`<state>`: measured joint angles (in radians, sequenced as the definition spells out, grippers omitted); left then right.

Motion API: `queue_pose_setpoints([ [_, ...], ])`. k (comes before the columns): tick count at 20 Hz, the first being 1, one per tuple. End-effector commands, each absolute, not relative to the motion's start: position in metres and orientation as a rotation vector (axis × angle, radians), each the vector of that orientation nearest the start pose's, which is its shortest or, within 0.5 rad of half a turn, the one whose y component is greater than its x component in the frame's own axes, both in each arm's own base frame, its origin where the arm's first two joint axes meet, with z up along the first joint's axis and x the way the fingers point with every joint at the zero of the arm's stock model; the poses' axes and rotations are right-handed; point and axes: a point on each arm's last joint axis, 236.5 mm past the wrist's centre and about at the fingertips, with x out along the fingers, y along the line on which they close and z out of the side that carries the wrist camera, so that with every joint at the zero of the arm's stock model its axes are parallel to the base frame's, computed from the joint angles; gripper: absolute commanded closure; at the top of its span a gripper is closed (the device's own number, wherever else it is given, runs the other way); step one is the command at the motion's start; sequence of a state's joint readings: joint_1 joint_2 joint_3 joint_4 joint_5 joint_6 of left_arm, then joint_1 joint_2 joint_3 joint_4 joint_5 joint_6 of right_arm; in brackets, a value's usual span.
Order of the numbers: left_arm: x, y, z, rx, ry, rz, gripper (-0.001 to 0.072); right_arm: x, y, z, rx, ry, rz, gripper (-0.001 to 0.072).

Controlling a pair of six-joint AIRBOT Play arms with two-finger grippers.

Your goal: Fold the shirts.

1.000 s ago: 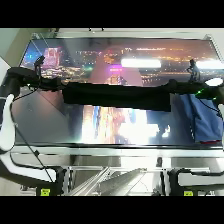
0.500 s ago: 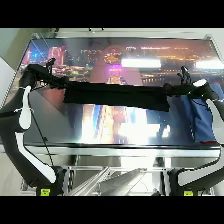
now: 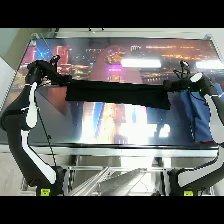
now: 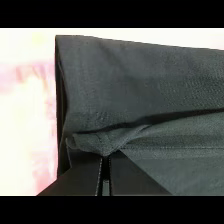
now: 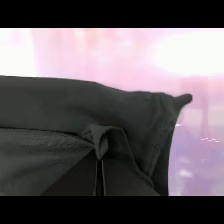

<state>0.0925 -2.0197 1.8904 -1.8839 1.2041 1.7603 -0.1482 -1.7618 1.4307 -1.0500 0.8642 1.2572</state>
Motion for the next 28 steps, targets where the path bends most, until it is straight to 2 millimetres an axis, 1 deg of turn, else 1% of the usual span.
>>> queue_pose_setpoints([
  [1,0.554,-0.022,-0.074,-0.180,1.267,-0.215,0.0684,0.524,0.025,-0.072,0.313,1.110,0.213,0.0692],
  [3,0.555,-0.023,-0.074,-0.180,1.263,-0.216,0.0683,0.523,0.033,-0.080,0.324,1.127,0.224,0.0692],
  [6,0.554,-0.024,-0.075,-0.184,1.269,-0.219,0.0680,0.522,0.033,-0.083,0.331,1.132,0.225,0.0684],
  [7,0.554,-0.026,-0.074,-0.188,1.267,-0.223,0.0447,0.523,0.031,-0.082,0.326,1.129,0.222,0.0518],
  [8,0.554,-0.026,-0.072,-0.188,1.265,-0.223,0.0023,0.523,0.027,-0.078,0.303,1.124,0.220,0.0405],
  [9,0.553,-0.028,-0.069,-0.196,1.266,-0.228,0.0028,0.523,0.022,-0.071,0.270,1.125,0.219,0.0404],
  [10,0.551,-0.028,-0.063,-0.196,1.264,-0.232,0.0028,0.522,0.015,-0.062,0.240,1.124,0.216,0.0368],
  [11,0.550,-0.027,-0.057,-0.197,1.259,-0.232,0.0028,0.522,0.006,-0.050,0.223,1.119,0.203,0.0095],
  [12,0.550,-0.026,-0.049,-0.199,1.250,-0.234,0.0028,0.521,-0.003,-0.043,0.256,1.121,0.180,0.0002],
  [13,0.549,-0.023,-0.040,-0.201,1.238,-0.231,0.0028,0.517,-0.008,-0.042,0.322,1.140,0.162,0.0002],
  [14,0.548,-0.022,-0.030,-0.197,1.227,-0.233,0.0028,0.510,-0.012,-0.046,0.380,1.172,0.159,0.0002],
  [16,0.550,-0.019,-0.012,-0.201,1.190,-0.228,0.0029,0.496,-0.014,-0.063,0.483,1.247,0.178,0.0002],
  [17,0.551,-0.019,-0.006,-0.200,1.178,-0.229,0.0029,0.490,-0.015,-0.072,0.508,1.283,0.183,0.0002],
  [19,0.548,-0.022,-0.002,-0.197,1.183,-0.237,0.0030,0.479,-0.011,-0.089,0.527,1.348,0.196,0.0002],
  [20,0.544,-0.028,-0.004,-0.191,1.201,-0.250,0.0068,0.476,-0.006,-0.096,0.530,1.370,0.213,0.0002],
  [21,0.541,-0.033,-0.005,-0.184,1.212,-0.261,0.0200,0.477,0.003,-0.098,0.531,1.371,0.245,0.0002],
  [22,0.541,-0.038,-0.005,-0.171,1.210,-0.275,0.0300,0.480,0.014,-0.097,0.547,1.359,0.287,0.0004],
  [23,0.543,-0.045,-0.004,-0.163,1.201,-0.284,0.0301,0.484,0.026,-0.094,0.569,1.337,0.328,0.0010],
  [24,0.545,-0.054,-0.004,-0.152,1.193,-0.297,0.0302,0.488,0.030,-0.095,0.578,1.324,0.338,0.0011],
  [25,0.546,-0.065,-0.004,-0.142,1.184,-0.311,0.0339,0.489,0.031,-0.098,0.581,1.324,0.336,0.0015],
  [26,0.548,-0.079,-0.006,-0.130,1.177,-0.329,0.0593,0.489,0.032,-0.103,0.594,1.330,0.337,0.0146],
  [27,0.548,-0.097,-0.011,-0.128,1.179,-0.361,0.0682,0.488,0.034,-0.108,0.610,1.339,0.340,0.0358],
  [28,0.545,-0.117,-0.017,-0.130,1.188,-0.409,0.0682,0.487,0.037,-0.111,0.628,1.348,0.347,0.0458],
])
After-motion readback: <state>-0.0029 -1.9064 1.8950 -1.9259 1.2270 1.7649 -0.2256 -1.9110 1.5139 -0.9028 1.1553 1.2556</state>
